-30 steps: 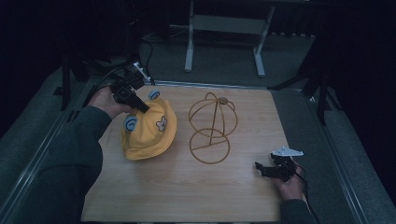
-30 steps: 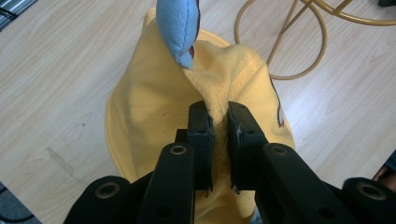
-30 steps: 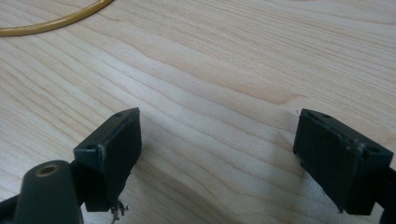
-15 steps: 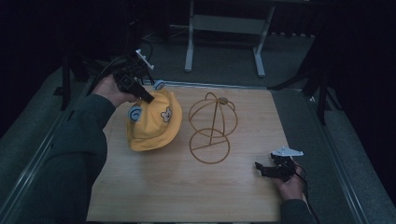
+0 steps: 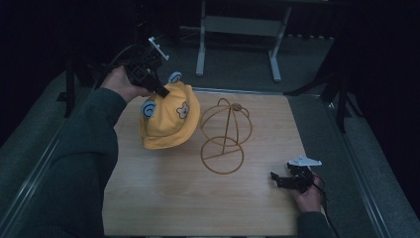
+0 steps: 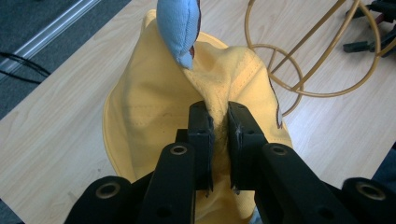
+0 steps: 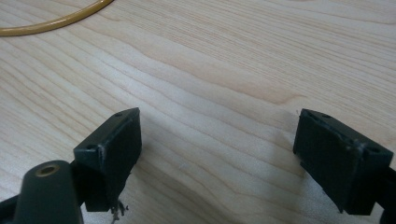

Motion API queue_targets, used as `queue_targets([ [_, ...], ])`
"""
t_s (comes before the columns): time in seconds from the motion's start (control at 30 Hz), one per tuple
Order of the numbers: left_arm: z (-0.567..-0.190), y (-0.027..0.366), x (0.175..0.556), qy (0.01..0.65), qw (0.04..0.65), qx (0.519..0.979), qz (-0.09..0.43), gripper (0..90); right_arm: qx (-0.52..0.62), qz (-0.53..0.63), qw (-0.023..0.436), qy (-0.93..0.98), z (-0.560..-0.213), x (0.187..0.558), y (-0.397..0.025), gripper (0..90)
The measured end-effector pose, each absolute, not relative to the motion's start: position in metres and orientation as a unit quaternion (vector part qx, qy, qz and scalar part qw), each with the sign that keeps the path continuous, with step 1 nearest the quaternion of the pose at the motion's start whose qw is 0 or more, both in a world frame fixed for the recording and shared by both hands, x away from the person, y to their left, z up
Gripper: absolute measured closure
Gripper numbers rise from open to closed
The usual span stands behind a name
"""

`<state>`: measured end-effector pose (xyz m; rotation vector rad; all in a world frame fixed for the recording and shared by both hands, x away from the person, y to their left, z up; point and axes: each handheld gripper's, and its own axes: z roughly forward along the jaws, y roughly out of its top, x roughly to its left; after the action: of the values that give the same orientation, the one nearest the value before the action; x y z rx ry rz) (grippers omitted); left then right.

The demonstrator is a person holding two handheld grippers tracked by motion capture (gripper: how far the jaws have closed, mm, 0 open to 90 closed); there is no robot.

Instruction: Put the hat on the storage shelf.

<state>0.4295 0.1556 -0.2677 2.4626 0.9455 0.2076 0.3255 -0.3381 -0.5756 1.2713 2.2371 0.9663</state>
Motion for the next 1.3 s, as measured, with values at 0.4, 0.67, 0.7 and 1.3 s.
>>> queue_targets([
  [0.4,-0.246,0.15,0.437,0.348,0.251,0.898,0.098,81.0,0.454,0.345,0.195,0.798,-0.576,0.325,-0.338,15.2],
  [0.67,-0.232,0.154,0.44,0.354,0.262,0.891,0.11,81.5,0.454,0.345,0.195,0.798,-0.576,0.325,-0.338,15.2],
  [0.7,-0.229,0.154,0.44,0.355,0.262,0.89,0.113,81.5,0.454,0.345,0.195,0.798,-0.576,0.325,-0.338,15.2],
  [1.3,-0.202,0.142,0.437,0.324,0.277,0.895,0.13,82.0,0.453,0.344,0.196,0.799,-0.576,0.326,-0.338,15.3],
])
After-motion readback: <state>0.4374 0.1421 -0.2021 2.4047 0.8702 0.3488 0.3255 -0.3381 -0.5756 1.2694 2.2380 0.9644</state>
